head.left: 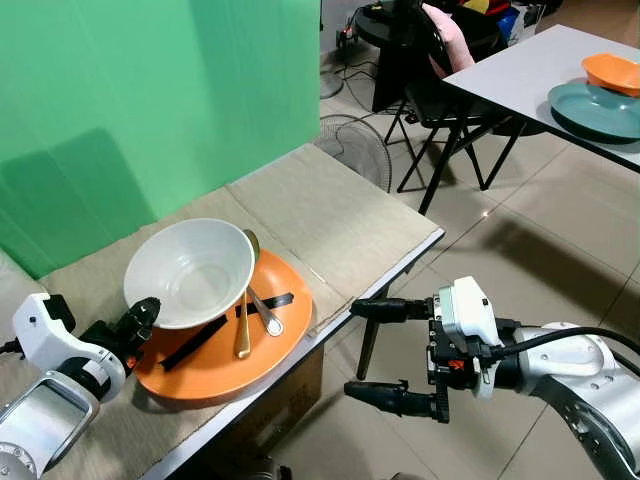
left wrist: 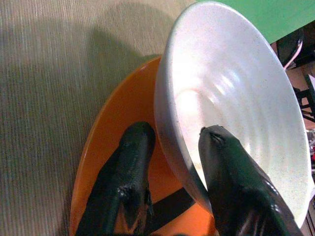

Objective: Setting the table

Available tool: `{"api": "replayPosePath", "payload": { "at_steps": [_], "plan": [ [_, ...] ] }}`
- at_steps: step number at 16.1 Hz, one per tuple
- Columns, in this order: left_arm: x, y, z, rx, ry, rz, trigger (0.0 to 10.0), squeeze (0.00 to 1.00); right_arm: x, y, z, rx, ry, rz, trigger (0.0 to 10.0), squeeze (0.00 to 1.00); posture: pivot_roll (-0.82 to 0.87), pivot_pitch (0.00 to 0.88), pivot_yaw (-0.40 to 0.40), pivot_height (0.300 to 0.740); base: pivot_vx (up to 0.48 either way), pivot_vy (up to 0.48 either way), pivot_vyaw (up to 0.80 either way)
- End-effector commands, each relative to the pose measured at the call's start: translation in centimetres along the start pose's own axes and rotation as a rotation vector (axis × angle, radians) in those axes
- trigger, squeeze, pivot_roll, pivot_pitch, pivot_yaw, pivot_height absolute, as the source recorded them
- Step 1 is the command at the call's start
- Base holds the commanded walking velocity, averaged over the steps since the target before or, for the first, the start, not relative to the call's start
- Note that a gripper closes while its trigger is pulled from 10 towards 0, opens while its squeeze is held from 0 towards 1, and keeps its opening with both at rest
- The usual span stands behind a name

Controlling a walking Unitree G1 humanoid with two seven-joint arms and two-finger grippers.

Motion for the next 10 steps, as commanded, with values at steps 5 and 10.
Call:
{"api": "replayPosePath", "payload": {
  "at_steps": [5,10],
  "plan": [
    [-1.13,-0.57,-0.57,-0.029,-0.024,0.104,0.0,0.00,-0.21,-0.31,0.02,0.049,0.009,0.015,10.0,0.00,-0.03,0.036,0.088,0.740,0.000,0.000,0.00],
    [-1.35,0.09,-0.22,-0.037,-0.007,0.123,0.0,0.00,-0.37,-0.53,-0.14,0.058,0.005,0.013,10.0,0.00,-0.02,0.047,0.105,0.740,0.000,0.000,0.00]
  ]
}}
Point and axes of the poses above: a point about 5 cm out from each wrist's last joint towards the gripper, its own x axis pointing back from the gripper into the wrist, its own y axis along the axis of the wrist's last joint, z = x × y, the point moved 6 cm from there along -x, pointing out of the wrist towards the gripper, and after that the axes turned 7 degrees about -x, right-handed, at the moved point
